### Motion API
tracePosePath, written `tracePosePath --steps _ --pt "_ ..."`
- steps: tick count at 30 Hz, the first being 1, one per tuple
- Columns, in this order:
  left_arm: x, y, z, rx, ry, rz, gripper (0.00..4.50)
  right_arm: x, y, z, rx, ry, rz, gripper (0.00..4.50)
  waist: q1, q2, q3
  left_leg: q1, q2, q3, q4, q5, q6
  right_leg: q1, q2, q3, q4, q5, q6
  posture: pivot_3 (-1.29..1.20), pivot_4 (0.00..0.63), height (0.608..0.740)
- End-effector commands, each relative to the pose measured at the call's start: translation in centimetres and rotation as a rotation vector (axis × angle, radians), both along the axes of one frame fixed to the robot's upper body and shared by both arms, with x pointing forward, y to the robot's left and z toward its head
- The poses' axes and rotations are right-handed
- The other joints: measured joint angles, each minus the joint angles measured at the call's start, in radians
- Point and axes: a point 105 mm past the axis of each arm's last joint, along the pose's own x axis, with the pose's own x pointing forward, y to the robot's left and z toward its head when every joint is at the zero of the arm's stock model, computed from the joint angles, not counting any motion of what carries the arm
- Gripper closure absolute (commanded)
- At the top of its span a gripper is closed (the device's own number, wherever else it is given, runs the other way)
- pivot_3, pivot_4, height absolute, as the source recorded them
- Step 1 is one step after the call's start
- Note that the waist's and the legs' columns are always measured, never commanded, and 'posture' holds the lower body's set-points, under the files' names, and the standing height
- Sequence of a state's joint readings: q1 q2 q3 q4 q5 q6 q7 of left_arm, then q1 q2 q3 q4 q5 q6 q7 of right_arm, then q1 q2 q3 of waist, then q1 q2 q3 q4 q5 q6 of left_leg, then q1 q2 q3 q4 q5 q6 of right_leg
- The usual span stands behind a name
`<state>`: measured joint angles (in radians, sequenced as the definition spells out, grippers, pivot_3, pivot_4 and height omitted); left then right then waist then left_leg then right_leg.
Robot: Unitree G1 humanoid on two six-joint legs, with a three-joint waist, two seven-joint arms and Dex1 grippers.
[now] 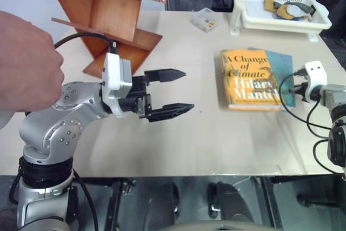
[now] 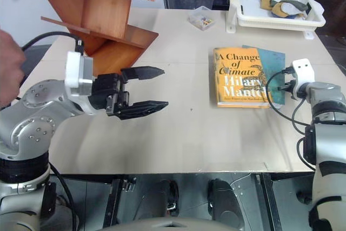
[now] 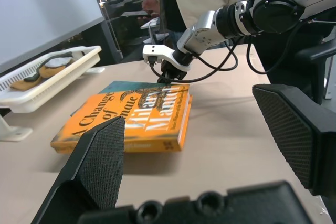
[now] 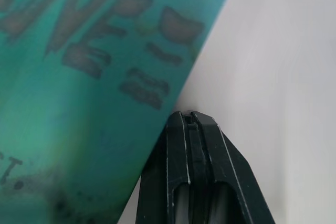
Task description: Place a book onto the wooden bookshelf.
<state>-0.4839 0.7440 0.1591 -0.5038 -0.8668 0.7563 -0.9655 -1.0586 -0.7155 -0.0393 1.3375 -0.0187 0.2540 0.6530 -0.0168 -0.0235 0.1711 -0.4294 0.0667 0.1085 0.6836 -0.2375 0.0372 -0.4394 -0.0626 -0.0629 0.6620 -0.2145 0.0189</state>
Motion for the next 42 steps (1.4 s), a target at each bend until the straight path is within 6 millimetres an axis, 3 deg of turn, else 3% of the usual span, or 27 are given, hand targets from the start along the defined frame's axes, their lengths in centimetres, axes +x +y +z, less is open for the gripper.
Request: tracePosePath --steps 1,7,13,14,17,19,23,31,36,42 --pt "-0.3 0.1 0.5 0.004 -0.038 -0.009 0.01 0.6 0.8 1.5 0.026 -0.055 0.051 4.50 0.000 0.000 0.000 0.000 0.000 0.000 0.000 0.000 0.000 0.000 0.000 0.000 0.000 0.000 0.000 0.00 0.150 0.740" --pt "0.4 0.5 -0.4 0.006 -0.003 0.011 0.01 0.4 -1.0 2.9 -0.023 -0.093 -0.012 4.50 0.000 0.001 0.000 0.000 0.000 0.000 0.000 0.000 0.000 0.000 0.000 0.000 0.000 0.000 0.000 0.00 0.150 0.740" --pt "1.7 0.9 -1.4 -0.006 0.035 0.040 0.01 -0.9 -2.1 5.7 -0.232 -0.178 0.020 4.50 0.008 0.002 0.001 -0.001 0.000 0.001 0.000 0.000 0.000 0.000 0.000 -0.001 0.000 0.000 0.000 0.00 0.150 0.740" --pt "1.8 0.9 -1.6 -0.008 0.042 0.038 0.01 -1.2 -1.6 6.4 -0.235 -0.208 0.028 4.50 0.009 0.002 0.001 -0.001 0.000 0.000 0.000 0.000 0.000 0.000 -0.001 -0.001 -0.001 0.000 0.000 0.00 0.150 0.740" --pt "2.5 0.6 -2.1 -0.018 0.068 0.032 0.01 -3.1 5.5 10.1 -0.035 -0.334 0.212 4.50 0.002 0.003 0.002 -0.001 0.001 0.001 0.000 0.000 0.000 -0.001 0.000 0.000 0.000 0.000 0.000 0.00 0.150 0.740" --pt "2.9 0.5 -2.1 -0.022 0.072 0.029 0.01 -4.2 8.8 10.6 0.024 -0.328 0.320 4.50 -0.004 0.004 0.002 0.001 0.004 0.002 0.000 0.000 0.000 -0.001 0.002 0.002 0.001 0.000 0.000 0.00 0.150 0.740" --pt "3.2 0.6 -1.9 -0.019 0.070 0.022 0.01 -5.3 12.4 9.6 -0.002 -0.259 0.476 4.50 0.007 0.004 0.002 0.003 0.007 0.002 0.000 -0.001 0.002 0.000 0.006 0.000 0.001 -0.002 0.002 0.00 0.150 0.740" --pt "2.3 1.2 -2.2 -0.023 0.083 0.060 0.01 -6.7 13.8 6.4 -0.077 -0.094 0.684 4.50 0.010 0.004 0.002 -0.001 0.005 0.002 0.000 -0.002 0.002 -0.002 0.005 0.002 -0.001 0.001 -0.001 0.00 0.150 0.740" --pt "1.8 1.1 -2.3 -0.027 0.081 0.079 0.01 -6.3 12.5 2.9 -0.221 0.026 0.741 4.50 0.007 0.002 0.001 0.001 0.005 0.002 0.000 -0.002 0.003 -0.001 0.005 0.002 -0.001 0.000 -0.001 0.00 0.150 0.740" --pt "1.7 1.3 -2.4 -0.029 0.088 0.098 0.01 -6.1 10.1 3.3 -0.287 0.062 0.737 4.50 0.015 0.001 0.001 0.012 0.006 0.000 0.000 -0.003 0.003 0.011 0.005 0.000 -0.001 -0.004 -0.001 0.00 0.150 0.740"
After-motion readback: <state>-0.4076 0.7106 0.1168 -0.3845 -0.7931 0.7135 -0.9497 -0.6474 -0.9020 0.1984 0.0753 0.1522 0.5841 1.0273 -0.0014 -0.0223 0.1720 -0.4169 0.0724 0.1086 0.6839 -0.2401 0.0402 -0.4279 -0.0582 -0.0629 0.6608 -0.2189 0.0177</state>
